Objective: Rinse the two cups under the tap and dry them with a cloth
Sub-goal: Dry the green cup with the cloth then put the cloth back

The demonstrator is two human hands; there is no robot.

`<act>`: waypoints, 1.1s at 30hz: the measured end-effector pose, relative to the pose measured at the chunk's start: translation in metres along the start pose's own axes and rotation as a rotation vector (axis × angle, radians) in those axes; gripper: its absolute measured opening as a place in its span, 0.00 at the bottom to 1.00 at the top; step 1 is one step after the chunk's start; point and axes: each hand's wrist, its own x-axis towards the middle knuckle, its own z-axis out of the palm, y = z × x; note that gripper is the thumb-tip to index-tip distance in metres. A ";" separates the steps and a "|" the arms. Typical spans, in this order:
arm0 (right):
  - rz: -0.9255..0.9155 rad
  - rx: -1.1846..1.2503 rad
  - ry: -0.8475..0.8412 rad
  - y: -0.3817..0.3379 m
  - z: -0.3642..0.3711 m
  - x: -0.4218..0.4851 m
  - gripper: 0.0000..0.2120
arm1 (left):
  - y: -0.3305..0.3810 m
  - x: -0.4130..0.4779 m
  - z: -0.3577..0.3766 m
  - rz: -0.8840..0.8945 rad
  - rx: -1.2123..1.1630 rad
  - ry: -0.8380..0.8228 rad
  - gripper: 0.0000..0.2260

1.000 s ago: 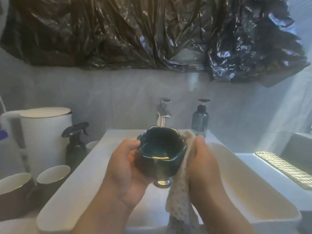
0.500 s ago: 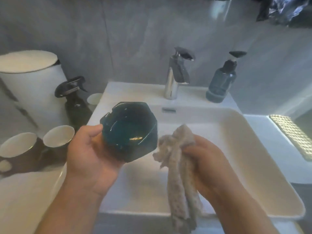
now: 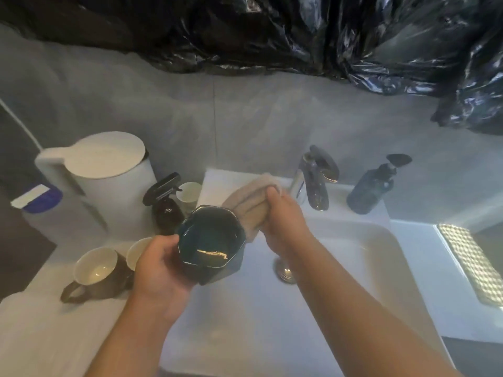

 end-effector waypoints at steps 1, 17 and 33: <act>0.014 0.069 -0.013 -0.002 0.007 0.017 0.12 | 0.003 0.004 -0.002 -0.008 -0.009 0.015 0.15; -0.422 -1.622 0.079 0.031 0.023 0.096 0.17 | 0.005 0.043 -0.016 -0.039 -0.050 0.158 0.15; 0.270 -0.361 -0.164 0.007 -0.053 -0.146 0.27 | -0.005 -0.048 0.025 -0.170 0.156 -0.032 0.20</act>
